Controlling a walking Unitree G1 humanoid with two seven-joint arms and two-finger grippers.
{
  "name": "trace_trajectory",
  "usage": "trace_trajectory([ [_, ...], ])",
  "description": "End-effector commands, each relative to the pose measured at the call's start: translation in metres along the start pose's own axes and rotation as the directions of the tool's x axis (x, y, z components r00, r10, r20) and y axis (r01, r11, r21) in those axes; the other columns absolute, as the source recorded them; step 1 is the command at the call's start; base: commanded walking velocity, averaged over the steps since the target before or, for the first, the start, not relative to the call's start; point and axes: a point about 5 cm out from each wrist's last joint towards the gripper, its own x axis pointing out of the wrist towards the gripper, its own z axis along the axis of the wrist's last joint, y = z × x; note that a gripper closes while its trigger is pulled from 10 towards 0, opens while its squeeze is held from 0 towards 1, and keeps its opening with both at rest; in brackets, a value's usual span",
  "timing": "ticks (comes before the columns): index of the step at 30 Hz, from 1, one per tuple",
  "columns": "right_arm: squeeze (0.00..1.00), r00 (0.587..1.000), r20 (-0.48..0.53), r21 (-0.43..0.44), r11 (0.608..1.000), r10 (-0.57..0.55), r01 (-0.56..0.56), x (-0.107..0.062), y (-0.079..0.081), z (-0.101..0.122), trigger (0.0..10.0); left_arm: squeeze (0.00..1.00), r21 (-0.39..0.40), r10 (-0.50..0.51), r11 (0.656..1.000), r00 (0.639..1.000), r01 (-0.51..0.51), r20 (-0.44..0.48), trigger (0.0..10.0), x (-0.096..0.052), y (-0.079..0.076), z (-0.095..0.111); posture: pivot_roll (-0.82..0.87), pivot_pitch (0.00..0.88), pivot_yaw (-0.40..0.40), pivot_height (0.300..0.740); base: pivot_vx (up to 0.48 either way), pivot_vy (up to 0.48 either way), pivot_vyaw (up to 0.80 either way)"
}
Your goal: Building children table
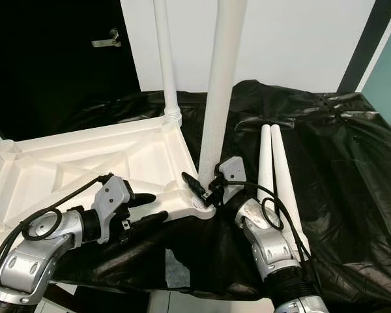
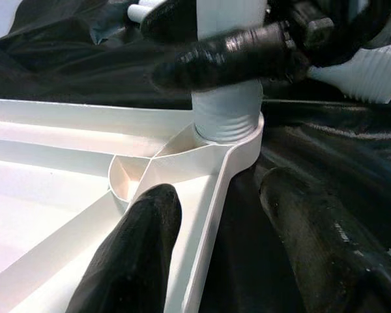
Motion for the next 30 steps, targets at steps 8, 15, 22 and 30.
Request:
trace_trajectory([
  [8, 0.00, 0.982, -0.177, 0.043, 0.997, 0.064, -0.057, -0.0154, 0.0154, -0.0382, 10.0, 0.00, 0.011, 0.026, 1.000, 1.000, -0.026, -0.008, 10.0, -0.0008, 0.0021, 0.0017, 0.04, 0.000, 0.026, 0.740, 0.000, 0.000, 0.00],
  [15, 0.00, 0.985, -0.164, 0.119, 0.992, 0.060, -0.041, -0.0152, 0.0149, -0.0371, 10.0, 0.00, 0.013, 0.025, 1.000, 1.000, -0.025, -0.009, 10.0, -0.0011, 0.0023, 0.0017, 0.04, 0.000, 0.029, 0.740, 0.000, 0.000, 0.00],
  [22, 0.00, 0.985, -0.157, 0.172, 0.984, 0.065, -0.038, -0.0151, 0.0133, -0.0362, 10.0, 0.00, 0.014, 0.025, 1.000, 1.000, -0.025, -0.012, 10.0, -0.0014, 0.0024, 0.0016, 0.04, 0.000, 0.027, 0.740, 0.000, 0.000, 0.00],
  [30, 0.00, 0.985, -0.159, 0.195, 0.980, 0.073, -0.041, -0.0154, 0.0145, -0.0374, 10.0, 0.00, 0.015, 0.028, 1.000, 1.000, -0.027, -0.011, 10.0, -0.0015, 0.0022, 0.0018, 0.04, 0.000, 0.023, 0.740, 0.000, 0.000, 0.00],
])
